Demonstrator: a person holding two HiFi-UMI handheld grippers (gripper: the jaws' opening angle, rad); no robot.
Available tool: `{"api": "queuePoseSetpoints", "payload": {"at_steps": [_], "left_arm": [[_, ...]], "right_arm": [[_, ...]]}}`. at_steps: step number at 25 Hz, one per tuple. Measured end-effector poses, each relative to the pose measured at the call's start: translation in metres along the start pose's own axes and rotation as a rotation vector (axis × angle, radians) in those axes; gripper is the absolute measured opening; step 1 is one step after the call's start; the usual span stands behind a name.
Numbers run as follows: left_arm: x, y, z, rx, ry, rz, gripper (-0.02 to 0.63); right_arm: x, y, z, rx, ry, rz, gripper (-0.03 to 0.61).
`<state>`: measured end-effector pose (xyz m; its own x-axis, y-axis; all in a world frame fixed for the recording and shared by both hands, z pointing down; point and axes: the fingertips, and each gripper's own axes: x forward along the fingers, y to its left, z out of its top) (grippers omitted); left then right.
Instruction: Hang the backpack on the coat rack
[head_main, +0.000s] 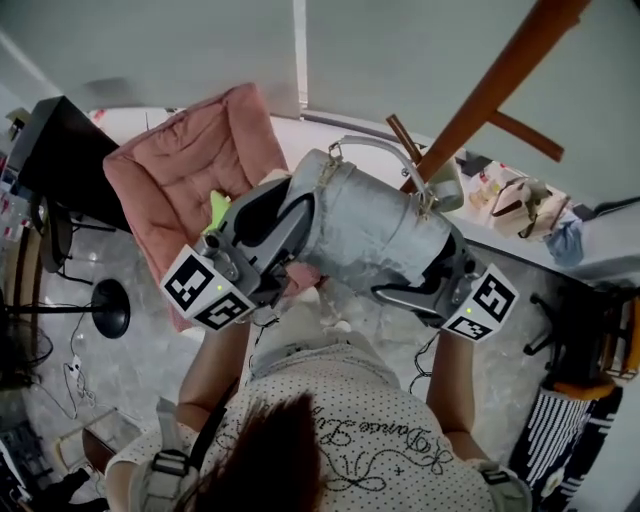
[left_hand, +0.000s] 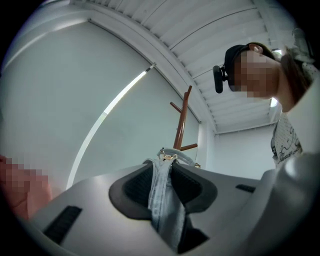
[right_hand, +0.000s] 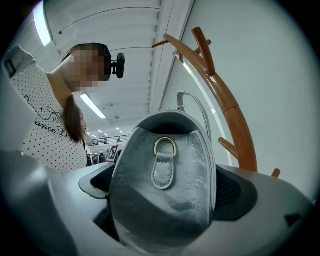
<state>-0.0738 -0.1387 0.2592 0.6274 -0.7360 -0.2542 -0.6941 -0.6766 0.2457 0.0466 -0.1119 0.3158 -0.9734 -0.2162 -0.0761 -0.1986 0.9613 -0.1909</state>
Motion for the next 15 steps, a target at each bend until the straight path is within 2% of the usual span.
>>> {"api": "queuePoseSetpoints", "payload": {"at_steps": [3, 8, 15], "left_arm": [[0.014, 0.025, 0.002, -0.005, 0.013, -0.072, 0.12], [0.043, 0.078, 0.002, -0.024, 0.038, -0.145, 0.121], [0.058, 0.096, -0.001, -0.027, 0.1, -0.215, 0.123]], "right_arm": [[0.015, -0.015, 0.001, -0.009, -0.017, -0.079, 0.592], [0.048, -0.054, -0.001, -0.015, -0.001, -0.183, 0.591], [0.06, -0.063, -0.006, 0.026, -0.032, -0.29, 0.59]]}}
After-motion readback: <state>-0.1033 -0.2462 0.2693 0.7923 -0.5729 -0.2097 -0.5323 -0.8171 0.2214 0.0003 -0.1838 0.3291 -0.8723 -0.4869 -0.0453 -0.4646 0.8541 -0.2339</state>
